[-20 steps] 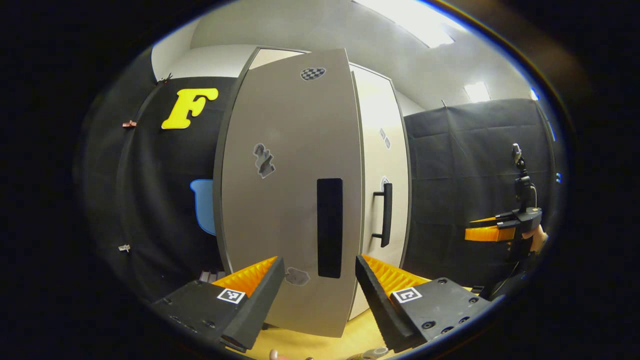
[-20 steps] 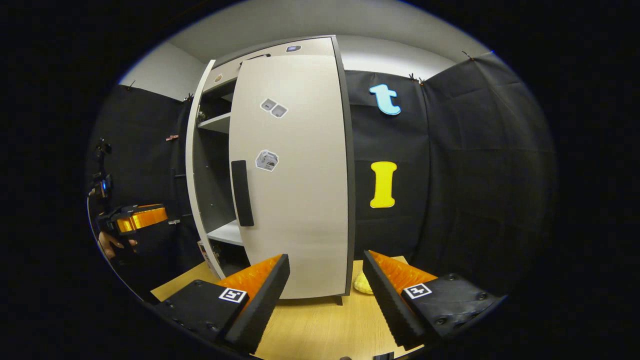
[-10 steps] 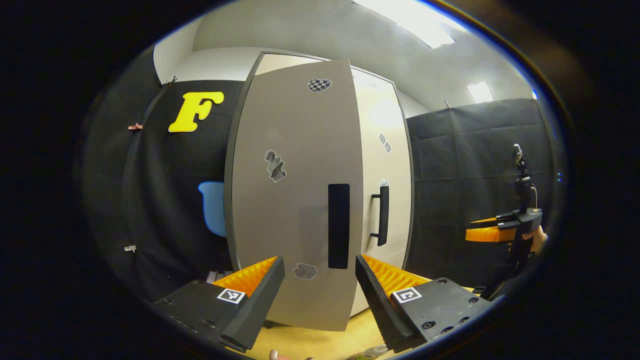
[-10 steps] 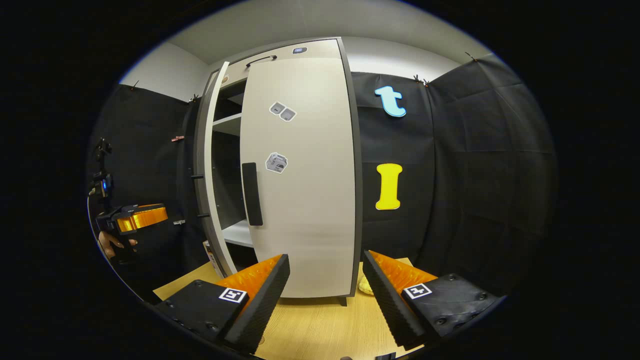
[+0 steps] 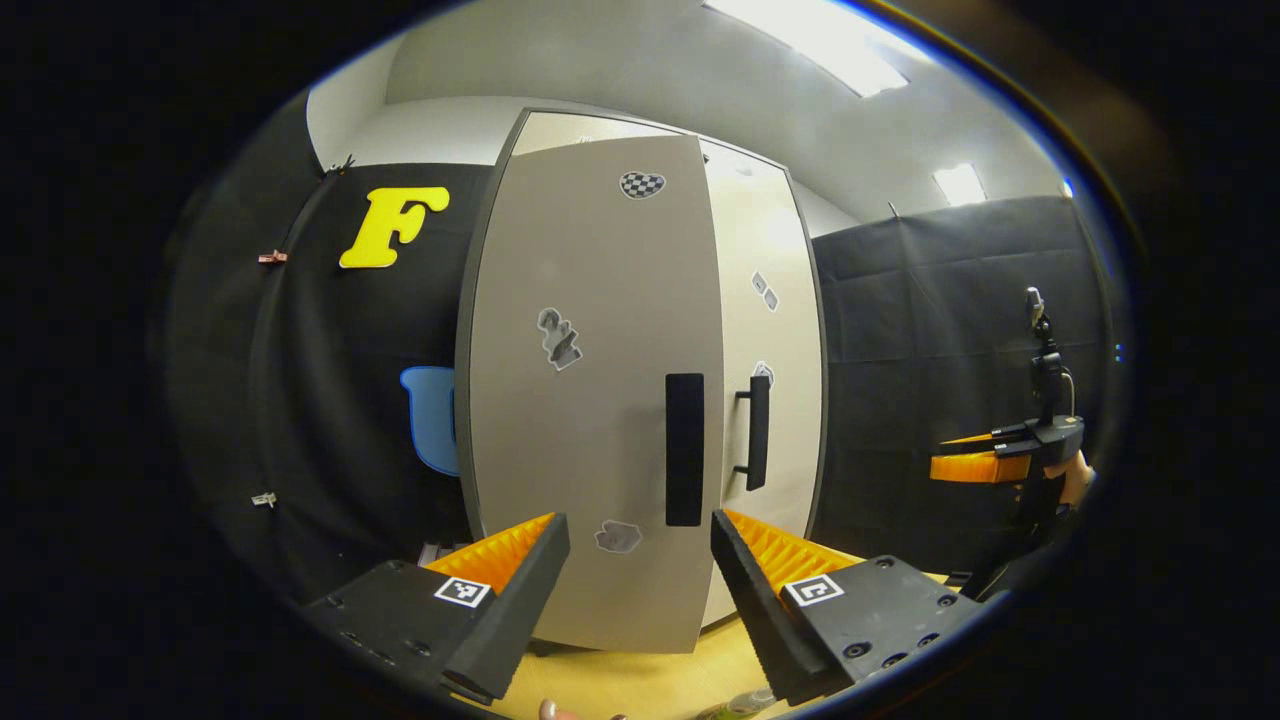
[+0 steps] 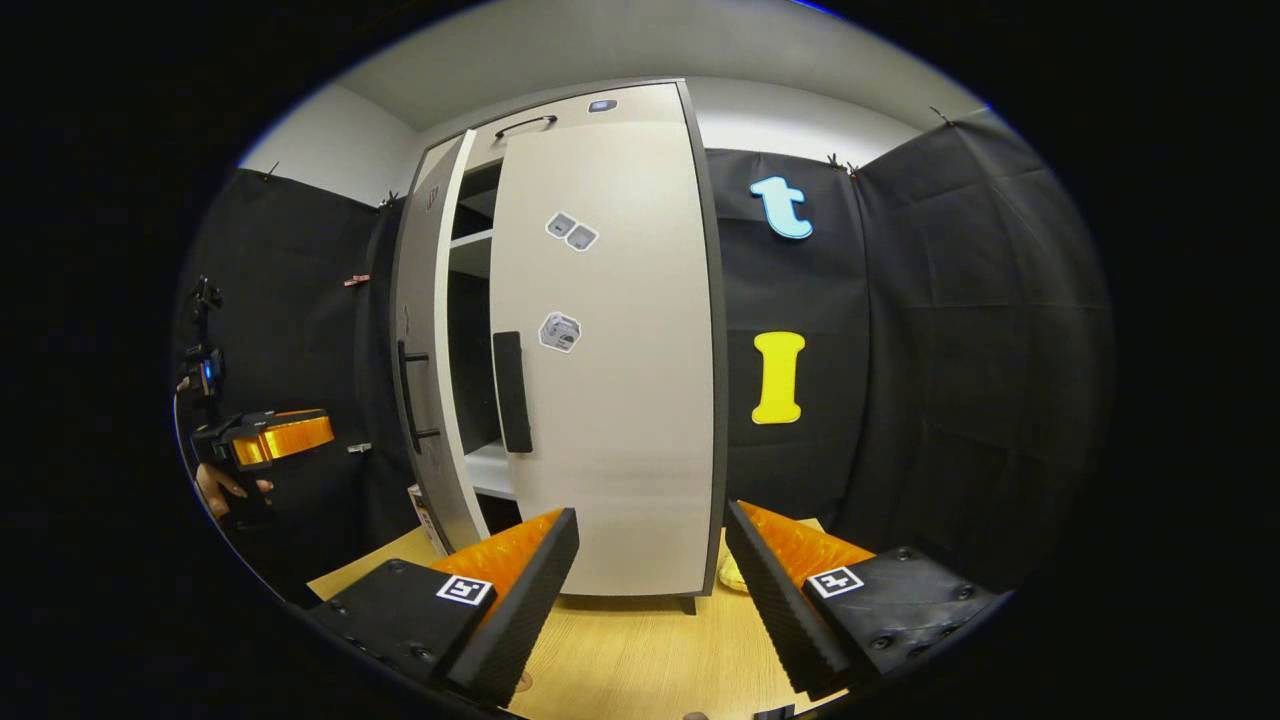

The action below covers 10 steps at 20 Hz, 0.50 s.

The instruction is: Grasp the bottle in the cabinet with the left hand and place it on the coaster, then close the right door with the right hand and the left door with the left hand.

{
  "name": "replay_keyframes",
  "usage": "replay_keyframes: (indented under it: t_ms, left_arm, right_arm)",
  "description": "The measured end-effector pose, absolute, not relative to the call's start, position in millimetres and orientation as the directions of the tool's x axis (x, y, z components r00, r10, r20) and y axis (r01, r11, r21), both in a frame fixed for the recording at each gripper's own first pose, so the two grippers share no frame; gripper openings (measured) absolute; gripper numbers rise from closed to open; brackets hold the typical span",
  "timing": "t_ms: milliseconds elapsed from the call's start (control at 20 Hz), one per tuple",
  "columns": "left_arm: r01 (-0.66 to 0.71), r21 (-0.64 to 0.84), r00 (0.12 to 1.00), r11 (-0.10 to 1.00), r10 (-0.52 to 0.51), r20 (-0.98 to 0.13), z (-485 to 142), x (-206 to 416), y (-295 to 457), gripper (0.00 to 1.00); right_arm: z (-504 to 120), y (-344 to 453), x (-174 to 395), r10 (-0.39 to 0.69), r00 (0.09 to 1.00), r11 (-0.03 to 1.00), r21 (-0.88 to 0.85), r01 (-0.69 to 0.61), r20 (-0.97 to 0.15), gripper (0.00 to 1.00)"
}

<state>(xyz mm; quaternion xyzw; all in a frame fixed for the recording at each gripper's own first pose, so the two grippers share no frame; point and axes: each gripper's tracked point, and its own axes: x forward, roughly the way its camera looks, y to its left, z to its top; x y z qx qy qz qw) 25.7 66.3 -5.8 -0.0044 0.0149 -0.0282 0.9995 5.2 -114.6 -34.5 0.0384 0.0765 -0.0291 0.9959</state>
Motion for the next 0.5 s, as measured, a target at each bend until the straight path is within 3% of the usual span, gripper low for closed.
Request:
replay_keyframes:
  t_ms: [500]
  left_arm:
    - [0.11, -0.015, 0.994, 0.994, -0.11, -0.006, -9, 28, 62, 0.91]
  right_arm:
    - [-20, -107, -6, -0.087, 0.988, 0.994, 0.053, 0.094, -0.13, 0.98]
